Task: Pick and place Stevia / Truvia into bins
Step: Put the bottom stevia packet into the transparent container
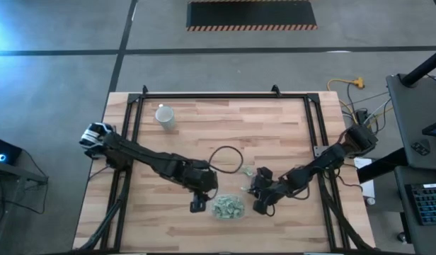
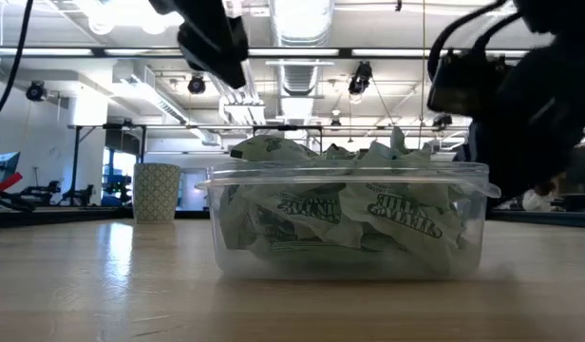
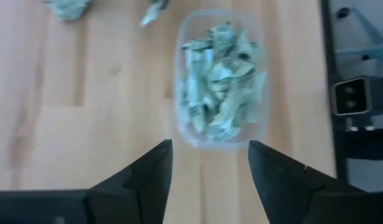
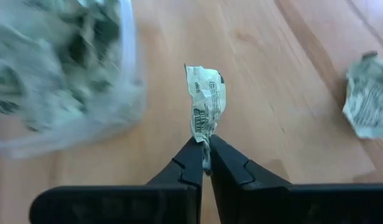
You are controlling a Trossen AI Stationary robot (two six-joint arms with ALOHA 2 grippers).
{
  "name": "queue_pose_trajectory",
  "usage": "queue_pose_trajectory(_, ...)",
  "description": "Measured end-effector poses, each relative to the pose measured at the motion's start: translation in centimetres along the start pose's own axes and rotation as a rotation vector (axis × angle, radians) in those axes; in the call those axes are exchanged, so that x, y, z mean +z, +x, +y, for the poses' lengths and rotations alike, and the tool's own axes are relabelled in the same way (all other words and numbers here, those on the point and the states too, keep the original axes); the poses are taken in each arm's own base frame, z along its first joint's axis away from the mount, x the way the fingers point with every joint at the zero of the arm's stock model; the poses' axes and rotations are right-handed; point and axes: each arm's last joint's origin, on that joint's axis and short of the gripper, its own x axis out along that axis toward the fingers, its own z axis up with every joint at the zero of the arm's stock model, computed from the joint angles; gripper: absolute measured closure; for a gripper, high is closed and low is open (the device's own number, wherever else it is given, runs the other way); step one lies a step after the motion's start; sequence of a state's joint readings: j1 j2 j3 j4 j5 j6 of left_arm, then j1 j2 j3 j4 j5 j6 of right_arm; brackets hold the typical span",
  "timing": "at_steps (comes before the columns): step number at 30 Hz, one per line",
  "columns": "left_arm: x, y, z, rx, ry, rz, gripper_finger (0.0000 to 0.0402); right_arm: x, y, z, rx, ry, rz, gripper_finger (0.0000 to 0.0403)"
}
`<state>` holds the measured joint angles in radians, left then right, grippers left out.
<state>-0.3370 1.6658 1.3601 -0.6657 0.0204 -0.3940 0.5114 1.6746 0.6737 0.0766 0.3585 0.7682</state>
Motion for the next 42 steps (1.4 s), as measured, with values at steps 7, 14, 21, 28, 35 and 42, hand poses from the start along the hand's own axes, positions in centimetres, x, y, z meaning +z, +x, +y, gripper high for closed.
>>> queue_pose_trajectory(7,-2.7,-1.3,1.4,0.133,-0.075,-0.014,0.0208,2.1,-1.8,1.2,0.076,-0.006,-0.081,0.0390)
queue_pose_trajectory(14,-6.4,0.0,3.1,0.195,-0.226,-0.025,0.0208,4.7,-3.1,3.2,0.163,-0.075,-0.151,0.0390)
queue_pose_trajectory(21,-8.1,2.2,3.7,0.125,-0.355,-0.093,0.0208,5.8,-1.9,5.3,0.243,-0.204,-0.105,0.0390)
queue_pose_trajectory(28,-8.2,2.5,3.7,0.098,-0.343,-0.115,0.0208,5.6,-0.2,6.3,0.228,-0.245,0.008,0.0385)
queue_pose_trajectory(35,-8.4,2.5,3.7,0.104,-0.308,-0.109,0.0208,6.0,-0.1,6.7,0.247,-0.247,0.010,0.0321)
queue_pose_trajectory(42,-8.5,2.6,3.8,0.111,-0.292,-0.107,0.0208,5.5,0.2,6.3,0.210,-0.216,0.059,0.0267)
